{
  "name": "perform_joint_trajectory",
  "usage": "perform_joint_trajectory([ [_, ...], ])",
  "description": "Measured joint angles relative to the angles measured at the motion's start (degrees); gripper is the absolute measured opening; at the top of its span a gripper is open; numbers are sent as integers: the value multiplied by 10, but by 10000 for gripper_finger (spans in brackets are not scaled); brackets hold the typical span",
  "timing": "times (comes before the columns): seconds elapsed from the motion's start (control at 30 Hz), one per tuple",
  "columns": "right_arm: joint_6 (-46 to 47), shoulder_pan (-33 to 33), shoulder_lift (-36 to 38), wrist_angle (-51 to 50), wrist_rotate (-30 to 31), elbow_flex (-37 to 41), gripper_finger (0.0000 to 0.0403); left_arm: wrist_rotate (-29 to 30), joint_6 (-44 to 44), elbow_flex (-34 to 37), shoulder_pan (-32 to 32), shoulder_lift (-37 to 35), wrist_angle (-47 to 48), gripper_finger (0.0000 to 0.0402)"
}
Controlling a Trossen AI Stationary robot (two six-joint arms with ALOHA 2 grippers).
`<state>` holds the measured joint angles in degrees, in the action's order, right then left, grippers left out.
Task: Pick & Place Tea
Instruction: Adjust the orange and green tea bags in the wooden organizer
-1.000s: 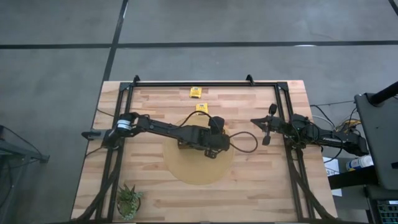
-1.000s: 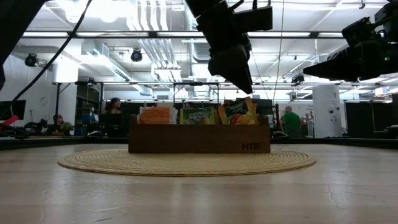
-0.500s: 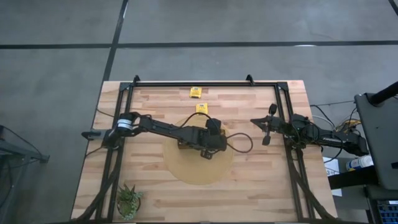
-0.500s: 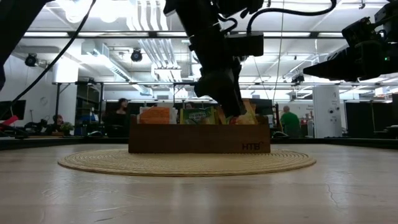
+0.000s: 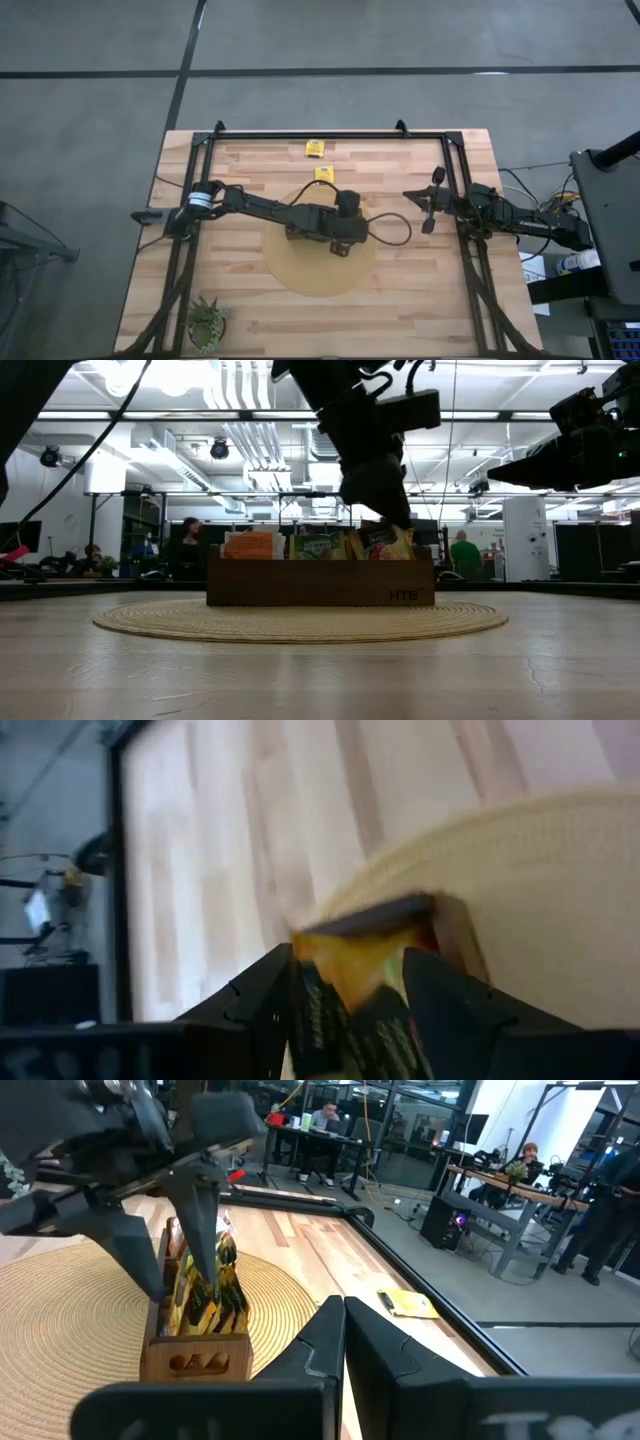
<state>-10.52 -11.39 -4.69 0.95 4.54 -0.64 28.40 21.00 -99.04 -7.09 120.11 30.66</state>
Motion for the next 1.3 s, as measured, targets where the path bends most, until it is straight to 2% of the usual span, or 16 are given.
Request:
perform_joint_trajectory([
  [0.17, 0, 0, 0, 0, 0, 0, 9, 43, 12, 0, 0, 0, -6, 183],
  [0.43, 0, 0, 0, 0, 0, 0, 9, 51, 38, -32, -18, -2, 169, 183],
  [0.53, 0, 0, 0, 0, 0, 0, 9, 51, 30, -35, -23, -2, 193, 183],
  [0.73, 0, 0, 0, 0, 0, 0, 9, 51, 27, -17, -17, -2, 154, 183],
  [0.97, 0, 0, 0, 0, 0, 0, 9, 52, 47, 18, -4, -1, 1, 183],
  [1.3, 0, 0, 0, 0, 0, 0, 9, 61, 76, 16, -19, 0, -11, 183],
])
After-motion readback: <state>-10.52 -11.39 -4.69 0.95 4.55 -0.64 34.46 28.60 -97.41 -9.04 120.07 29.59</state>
